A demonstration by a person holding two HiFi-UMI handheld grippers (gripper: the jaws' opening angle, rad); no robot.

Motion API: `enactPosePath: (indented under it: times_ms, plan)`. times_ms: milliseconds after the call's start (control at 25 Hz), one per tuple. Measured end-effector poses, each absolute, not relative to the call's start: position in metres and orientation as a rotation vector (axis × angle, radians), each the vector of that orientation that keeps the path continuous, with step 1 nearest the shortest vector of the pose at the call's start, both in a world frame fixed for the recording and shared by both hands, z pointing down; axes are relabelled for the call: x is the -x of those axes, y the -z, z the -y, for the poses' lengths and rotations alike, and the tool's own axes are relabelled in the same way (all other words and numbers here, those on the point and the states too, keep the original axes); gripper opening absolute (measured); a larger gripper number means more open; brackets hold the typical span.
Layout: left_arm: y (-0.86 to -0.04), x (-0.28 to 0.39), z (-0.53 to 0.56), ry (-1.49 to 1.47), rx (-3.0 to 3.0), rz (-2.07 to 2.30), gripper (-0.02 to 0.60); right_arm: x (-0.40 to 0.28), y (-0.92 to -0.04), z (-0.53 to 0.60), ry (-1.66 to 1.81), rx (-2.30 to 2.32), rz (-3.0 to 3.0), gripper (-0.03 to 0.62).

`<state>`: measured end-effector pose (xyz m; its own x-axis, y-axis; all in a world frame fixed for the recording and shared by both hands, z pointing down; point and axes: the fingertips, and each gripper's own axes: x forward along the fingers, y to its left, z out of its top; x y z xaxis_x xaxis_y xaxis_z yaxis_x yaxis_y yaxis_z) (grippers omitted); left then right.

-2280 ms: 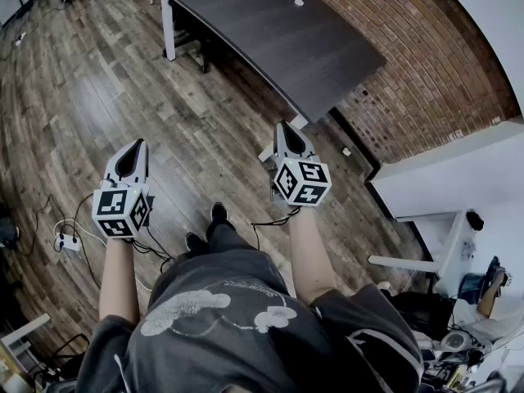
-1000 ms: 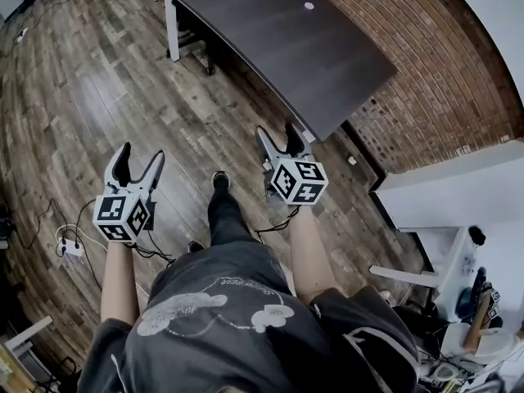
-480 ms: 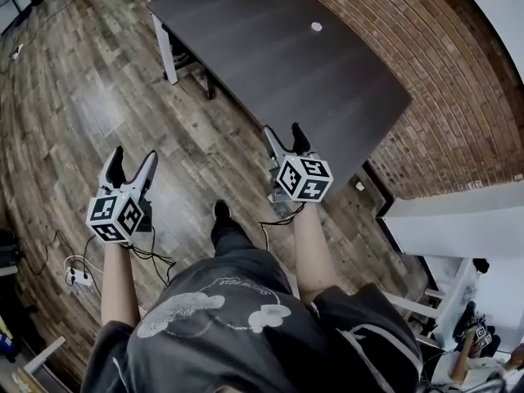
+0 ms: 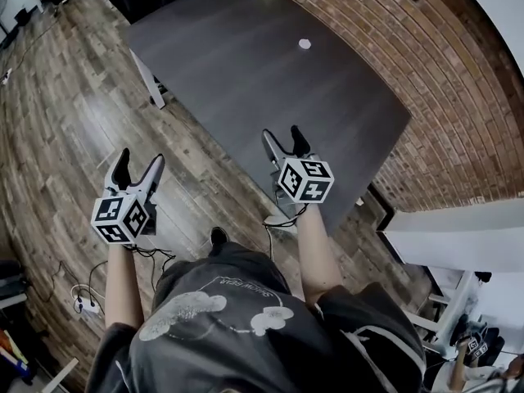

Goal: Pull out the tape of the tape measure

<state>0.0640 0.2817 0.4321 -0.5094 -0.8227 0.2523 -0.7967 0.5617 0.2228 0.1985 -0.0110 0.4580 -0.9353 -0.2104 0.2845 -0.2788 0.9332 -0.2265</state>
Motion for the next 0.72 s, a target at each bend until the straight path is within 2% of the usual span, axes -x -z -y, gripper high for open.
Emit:
enactPosePath:
  times_ms: [480, 720]
  plan:
    - [-0.429, 0.027, -0.196, 0.062, -1.457, 2.411, 0.387, -0.134, -0.472, 0.061, -0.381, -0.396, 2.78, 0.327]
    - [-0.425, 0.101, -0.124, 0.047, -1.637, 2.328, 0.387, -0.108, -0.475, 0.103, -0.383, -0.588, 2.743, 0.327]
